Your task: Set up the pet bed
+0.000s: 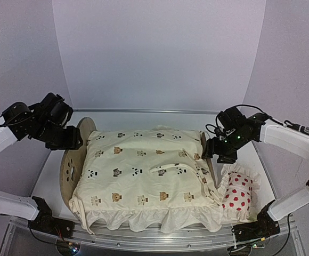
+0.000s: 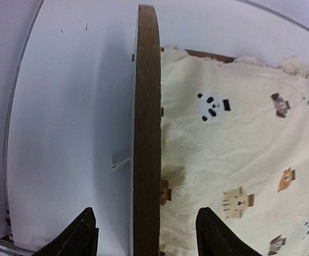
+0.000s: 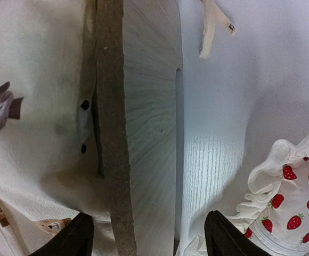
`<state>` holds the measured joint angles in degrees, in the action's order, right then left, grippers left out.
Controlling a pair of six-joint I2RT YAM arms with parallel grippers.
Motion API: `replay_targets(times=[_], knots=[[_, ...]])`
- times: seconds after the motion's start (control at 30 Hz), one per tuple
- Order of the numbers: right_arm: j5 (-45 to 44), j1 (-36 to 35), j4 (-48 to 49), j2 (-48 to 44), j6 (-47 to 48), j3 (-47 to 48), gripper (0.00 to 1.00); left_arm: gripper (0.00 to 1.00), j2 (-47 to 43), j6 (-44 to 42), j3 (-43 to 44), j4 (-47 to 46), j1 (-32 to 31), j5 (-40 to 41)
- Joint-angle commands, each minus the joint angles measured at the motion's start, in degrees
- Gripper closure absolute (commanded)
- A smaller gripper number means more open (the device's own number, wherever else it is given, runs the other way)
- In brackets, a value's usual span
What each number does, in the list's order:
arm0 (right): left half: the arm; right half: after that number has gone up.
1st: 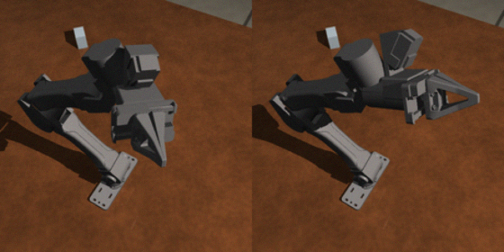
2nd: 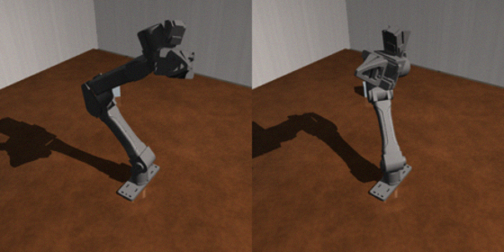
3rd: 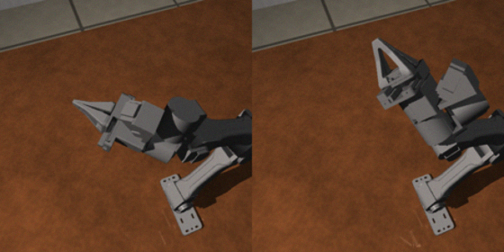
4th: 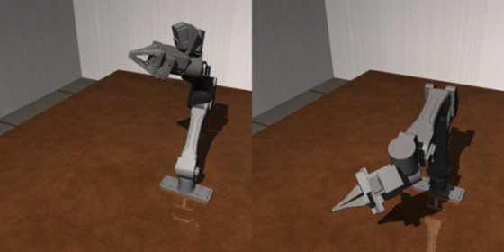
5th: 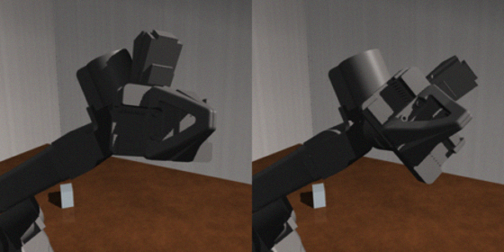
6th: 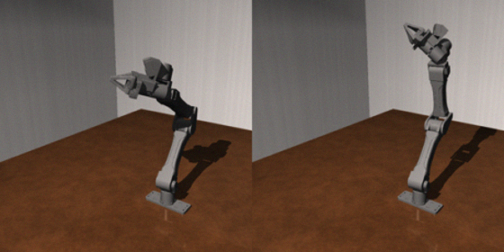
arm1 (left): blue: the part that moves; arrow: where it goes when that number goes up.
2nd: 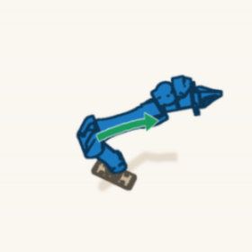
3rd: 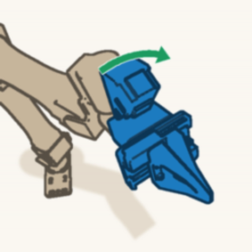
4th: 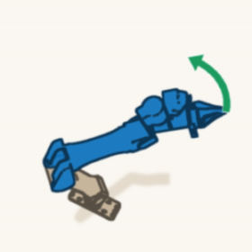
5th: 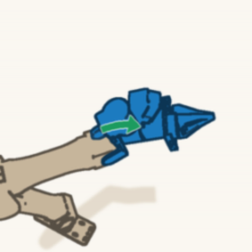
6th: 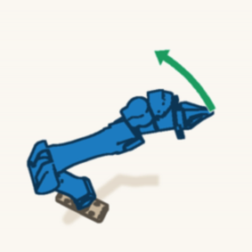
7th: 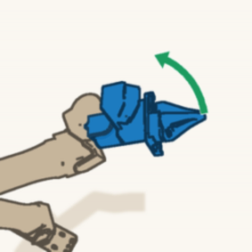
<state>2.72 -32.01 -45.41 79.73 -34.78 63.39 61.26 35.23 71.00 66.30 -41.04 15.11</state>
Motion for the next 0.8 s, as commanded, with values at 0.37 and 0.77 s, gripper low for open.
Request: replay_targets(times=[0.37,0.77], knots=[[-10.8,0.2,2.4,10.5,5.4,6.6,0.78,0.87,9.4,-2.9,-2.3,-13.9,0.3,5.7],[-13.5,6.4,2.3,25.2,8.6,21.6,0.78,0.89,27.7,-9.7,9.2,-22.6,7.6,6.9]])
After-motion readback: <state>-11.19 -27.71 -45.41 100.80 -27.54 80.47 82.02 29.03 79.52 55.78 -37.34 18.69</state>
